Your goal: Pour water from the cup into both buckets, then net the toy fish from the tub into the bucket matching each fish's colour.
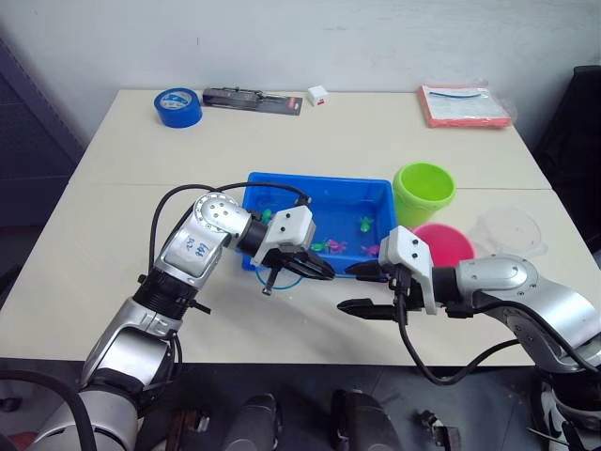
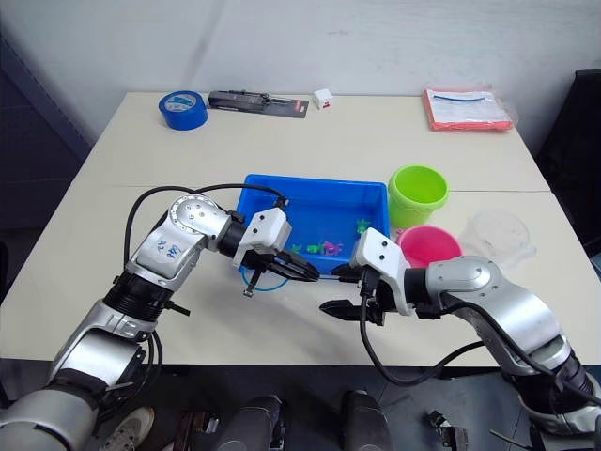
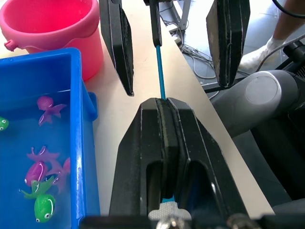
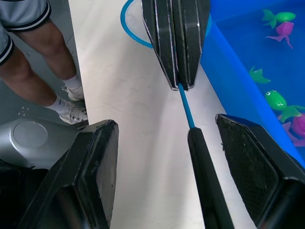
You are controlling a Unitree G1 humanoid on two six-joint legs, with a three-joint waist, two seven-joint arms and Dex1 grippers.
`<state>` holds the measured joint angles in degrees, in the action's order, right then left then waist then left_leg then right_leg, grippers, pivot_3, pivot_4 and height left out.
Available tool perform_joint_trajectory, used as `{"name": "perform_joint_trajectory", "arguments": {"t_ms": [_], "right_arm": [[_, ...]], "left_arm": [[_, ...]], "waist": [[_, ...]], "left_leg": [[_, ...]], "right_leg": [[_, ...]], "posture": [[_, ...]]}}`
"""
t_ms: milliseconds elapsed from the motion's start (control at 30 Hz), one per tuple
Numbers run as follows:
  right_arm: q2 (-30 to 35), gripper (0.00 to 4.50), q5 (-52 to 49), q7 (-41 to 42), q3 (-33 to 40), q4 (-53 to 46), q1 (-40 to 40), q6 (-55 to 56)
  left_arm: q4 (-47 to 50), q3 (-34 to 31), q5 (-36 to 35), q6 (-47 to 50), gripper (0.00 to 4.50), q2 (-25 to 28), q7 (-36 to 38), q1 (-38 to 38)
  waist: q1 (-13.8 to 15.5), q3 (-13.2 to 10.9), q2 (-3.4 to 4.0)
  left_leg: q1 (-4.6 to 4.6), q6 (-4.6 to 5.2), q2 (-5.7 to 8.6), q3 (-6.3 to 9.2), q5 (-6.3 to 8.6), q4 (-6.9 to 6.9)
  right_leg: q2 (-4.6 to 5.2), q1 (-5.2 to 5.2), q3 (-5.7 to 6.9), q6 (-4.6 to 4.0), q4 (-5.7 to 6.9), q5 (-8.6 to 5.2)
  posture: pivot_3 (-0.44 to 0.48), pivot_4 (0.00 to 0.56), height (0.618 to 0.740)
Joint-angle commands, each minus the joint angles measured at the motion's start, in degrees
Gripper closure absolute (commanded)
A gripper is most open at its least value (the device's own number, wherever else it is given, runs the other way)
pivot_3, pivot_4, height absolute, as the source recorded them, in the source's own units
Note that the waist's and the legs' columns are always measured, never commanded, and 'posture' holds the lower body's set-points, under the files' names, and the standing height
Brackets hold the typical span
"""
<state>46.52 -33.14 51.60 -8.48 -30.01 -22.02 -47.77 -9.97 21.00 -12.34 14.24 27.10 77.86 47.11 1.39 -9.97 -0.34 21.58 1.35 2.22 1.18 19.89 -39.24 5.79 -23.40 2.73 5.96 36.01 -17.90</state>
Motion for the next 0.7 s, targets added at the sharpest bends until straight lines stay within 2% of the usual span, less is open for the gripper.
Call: {"name": "perform_joint_trajectory", "arguments": {"t_ms": [33,300,400,533,600,700], "right_arm": [[0.43,0.00,0.03,0.34,1.37,-0.58,-1.05,0.65],[1.09,0.00,0.53,1.50,1.56,0.75,-1.95,1.35],[1.10,0.77,0.46,1.93,1.56,0.98,-2.21,1.30],[1.21,2.80,0.43,2.19,1.81,0.89,-2.12,1.24],[1.31,3.64,0.46,2.22,1.90,0.84,-2.04,1.21],[1.41,3.70,0.39,2.20,2.06,0.62,-1.84,1.16]], "left_arm": [[1.69,-0.70,0.20,0.05,4.42,0.80,0.65,0.17],[2.94,-0.96,0.00,0.56,4.42,2.34,0.65,-1.07],[3.00,-0.91,0.10,0.52,4.50,2.37,0.51,-1.14],[2.94,-0.73,0.34,0.26,4.50,2.43,0.52,-1.30],[2.68,-0.69,0.44,-0.02,4.50,2.38,0.60,-1.20],[2.50,-0.66,0.48,-0.14,4.50,2.29,0.69,-1.02]], "waist": [[-0.01,0.00,0.00],[0.01,0.00,0.00],[0.01,0.00,0.00],[-0.02,0.00,0.00],[-0.01,0.00,0.00],[-0.01,0.00,0.00]], "left_leg": [[0.00,0.00,0.00,0.00,0.00,0.00],[0.00,0.00,-0.01,0.00,0.00,0.00],[0.00,0.00,0.00,0.00,0.00,0.00],[0.00,0.00,-0.01,0.00,0.00,0.00],[0.00,0.00,-0.01,0.00,0.00,0.00],[0.00,0.00,0.00,0.00,0.00,0.00]], "right_leg": [[0.00,0.00,0.00,0.00,0.00,0.00],[0.01,0.00,-0.02,0.00,0.00,0.00],[0.01,0.00,-0.02,0.00,0.00,0.00],[0.01,0.00,-0.01,0.00,0.00,0.00],[0.00,0.00,-0.01,0.00,0.01,0.00],[0.01,0.00,-0.01,0.00,0.01,0.00]], "posture": [[0.000,0.150,0.737],[0.000,0.150,0.737],[0.000,0.150,0.737],[0.000,0.150,0.737],[0.000,0.150,0.737],[0.000,0.150,0.737]]}}
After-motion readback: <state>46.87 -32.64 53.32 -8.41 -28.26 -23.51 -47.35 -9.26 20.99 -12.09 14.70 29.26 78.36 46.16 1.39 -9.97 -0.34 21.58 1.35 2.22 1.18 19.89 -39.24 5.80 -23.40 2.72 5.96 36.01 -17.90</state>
